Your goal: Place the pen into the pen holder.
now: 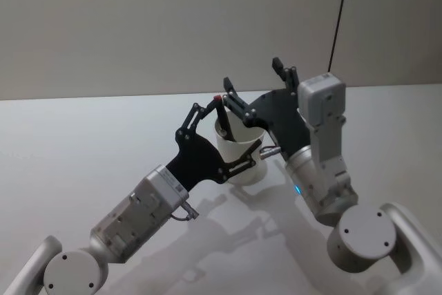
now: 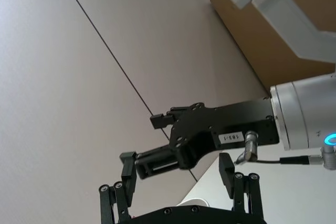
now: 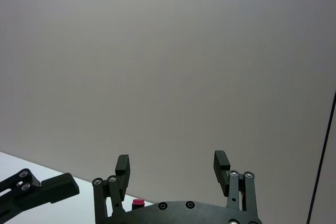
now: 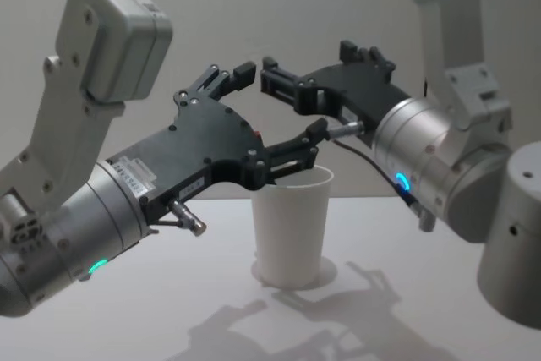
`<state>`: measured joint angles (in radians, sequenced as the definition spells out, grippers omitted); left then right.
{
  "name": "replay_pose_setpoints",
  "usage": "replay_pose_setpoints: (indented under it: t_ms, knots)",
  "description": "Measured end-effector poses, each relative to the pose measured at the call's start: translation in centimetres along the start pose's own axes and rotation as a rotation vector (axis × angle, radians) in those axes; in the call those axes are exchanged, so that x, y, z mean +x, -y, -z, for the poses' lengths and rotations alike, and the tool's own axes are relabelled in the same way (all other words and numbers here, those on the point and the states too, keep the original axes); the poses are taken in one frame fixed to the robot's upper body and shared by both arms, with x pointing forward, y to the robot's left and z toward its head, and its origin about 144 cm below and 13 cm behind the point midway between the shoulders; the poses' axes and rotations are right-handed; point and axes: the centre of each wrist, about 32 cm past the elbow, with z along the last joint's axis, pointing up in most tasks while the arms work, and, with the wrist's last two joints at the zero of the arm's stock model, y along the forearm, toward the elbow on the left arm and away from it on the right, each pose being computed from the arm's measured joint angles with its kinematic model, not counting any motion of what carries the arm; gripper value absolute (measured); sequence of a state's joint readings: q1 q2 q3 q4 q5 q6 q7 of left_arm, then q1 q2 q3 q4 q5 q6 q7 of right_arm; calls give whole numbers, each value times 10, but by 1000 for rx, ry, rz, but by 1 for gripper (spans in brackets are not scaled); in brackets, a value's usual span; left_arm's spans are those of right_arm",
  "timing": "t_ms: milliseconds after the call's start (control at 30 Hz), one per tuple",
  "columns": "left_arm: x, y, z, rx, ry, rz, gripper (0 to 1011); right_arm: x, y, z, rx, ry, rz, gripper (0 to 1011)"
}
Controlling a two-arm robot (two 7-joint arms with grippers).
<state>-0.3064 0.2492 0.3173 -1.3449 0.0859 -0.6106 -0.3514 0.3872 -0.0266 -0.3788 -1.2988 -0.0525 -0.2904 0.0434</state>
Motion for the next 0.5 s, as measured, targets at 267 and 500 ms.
replay_pose_setpoints:
  t_ms: [267, 500]
  knots:
    - [0, 0, 0, 0, 0, 0, 1003, 4, 13, -11, 22, 17, 53, 1001]
    - [0, 0, 0, 0, 0, 0, 1003, 7, 25, -19, 33, 39, 105, 1001]
